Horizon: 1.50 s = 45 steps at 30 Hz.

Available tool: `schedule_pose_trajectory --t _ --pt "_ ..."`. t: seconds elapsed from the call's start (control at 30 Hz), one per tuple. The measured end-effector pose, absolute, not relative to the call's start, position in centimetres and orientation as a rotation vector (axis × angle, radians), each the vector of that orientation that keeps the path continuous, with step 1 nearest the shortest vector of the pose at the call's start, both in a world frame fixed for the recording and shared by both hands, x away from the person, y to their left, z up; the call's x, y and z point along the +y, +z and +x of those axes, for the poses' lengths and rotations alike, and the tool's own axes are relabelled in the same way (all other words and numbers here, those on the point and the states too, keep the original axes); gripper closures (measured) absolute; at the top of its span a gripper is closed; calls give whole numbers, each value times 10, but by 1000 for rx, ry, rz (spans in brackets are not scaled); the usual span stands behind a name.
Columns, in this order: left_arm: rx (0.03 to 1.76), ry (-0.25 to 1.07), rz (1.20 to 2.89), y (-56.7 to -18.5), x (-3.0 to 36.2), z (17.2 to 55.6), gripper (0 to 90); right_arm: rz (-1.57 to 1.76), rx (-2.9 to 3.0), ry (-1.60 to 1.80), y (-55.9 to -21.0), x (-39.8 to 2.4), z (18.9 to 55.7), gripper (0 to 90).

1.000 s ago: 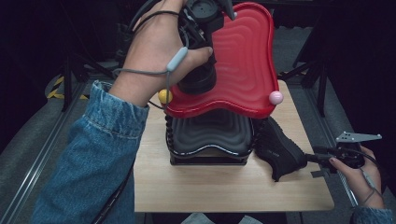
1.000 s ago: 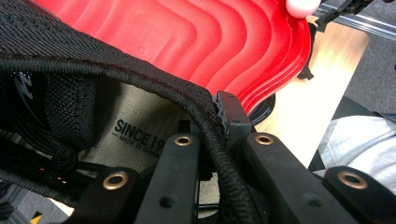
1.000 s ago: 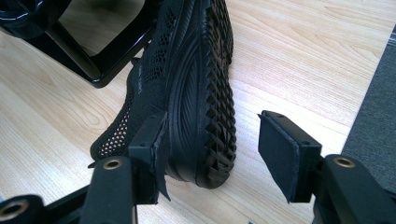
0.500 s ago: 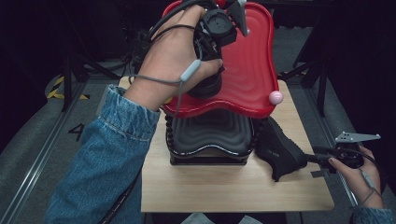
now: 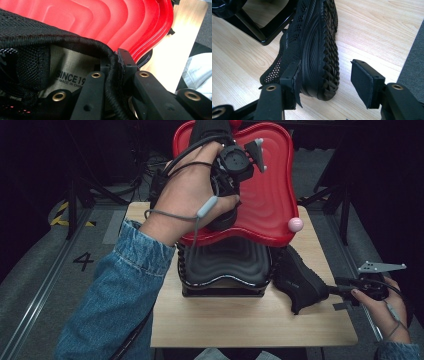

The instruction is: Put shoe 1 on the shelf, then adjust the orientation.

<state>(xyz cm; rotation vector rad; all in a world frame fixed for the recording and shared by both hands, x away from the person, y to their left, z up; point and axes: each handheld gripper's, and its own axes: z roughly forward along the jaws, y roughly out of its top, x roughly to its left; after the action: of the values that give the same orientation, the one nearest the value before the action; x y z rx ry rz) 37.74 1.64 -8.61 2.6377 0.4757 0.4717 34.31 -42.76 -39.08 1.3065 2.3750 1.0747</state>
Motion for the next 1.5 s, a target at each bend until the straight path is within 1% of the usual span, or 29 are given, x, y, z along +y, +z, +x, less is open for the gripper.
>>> schedule_pose_trajectory --t 0.1,0.27,0.3,0.33,0.43,0.57,0.6,0.73,0.8,0.87,0.93,1.1,1.37,1.5 --pt "479 458 2631 -86 19 378 826 1305 2380 1072 -391 -426 343 431" --pt "473 438 2629 -87 20 378 769 1295 2383 1075 -390 -425 343 429" --pt "464 462 2620 -87 20 377 747 1295 2382 1075 -390 -425 343 428" --pt "468 468 2607 -87 20 376 686 1295 2382 1074 -390 -425 343 429" --pt "507 457 2562 -85 23 373 571 1297 2381 1073 -390 -426 343 427" --pt "552 438 2514 -80 28 370 482 1297 2379 1076 -390 -426 343 425" --pt "551 426 2498 -79 30 370 482 1299 2379 1076 -390 -426 343 424" --pt "543 448 2482 -77 34 366 434 1294 2382 1083 -389 -423 345 419" --pt "547 418 2468 -74 38 363 419 1290 2388 1080 -389 -422 345 418" --pt "552 427 2464 -71 40 359 426 1285 2388 1083 -389 -422 345 417" --pt "544 442 2457 -68 44 356 416 1287 2388 1084 -389 -422 345 416" --pt "551 424 2414 -58 59 345 381 1291 2388 1081 -389 -422 345 415" --pt "599 452 2387 -53 87 338 381 1294 2390 1078 -389 -421 345 412" --pt "620 443 2374 -52 99 336 380 1298 2389 1075 -389 -422 344 411"
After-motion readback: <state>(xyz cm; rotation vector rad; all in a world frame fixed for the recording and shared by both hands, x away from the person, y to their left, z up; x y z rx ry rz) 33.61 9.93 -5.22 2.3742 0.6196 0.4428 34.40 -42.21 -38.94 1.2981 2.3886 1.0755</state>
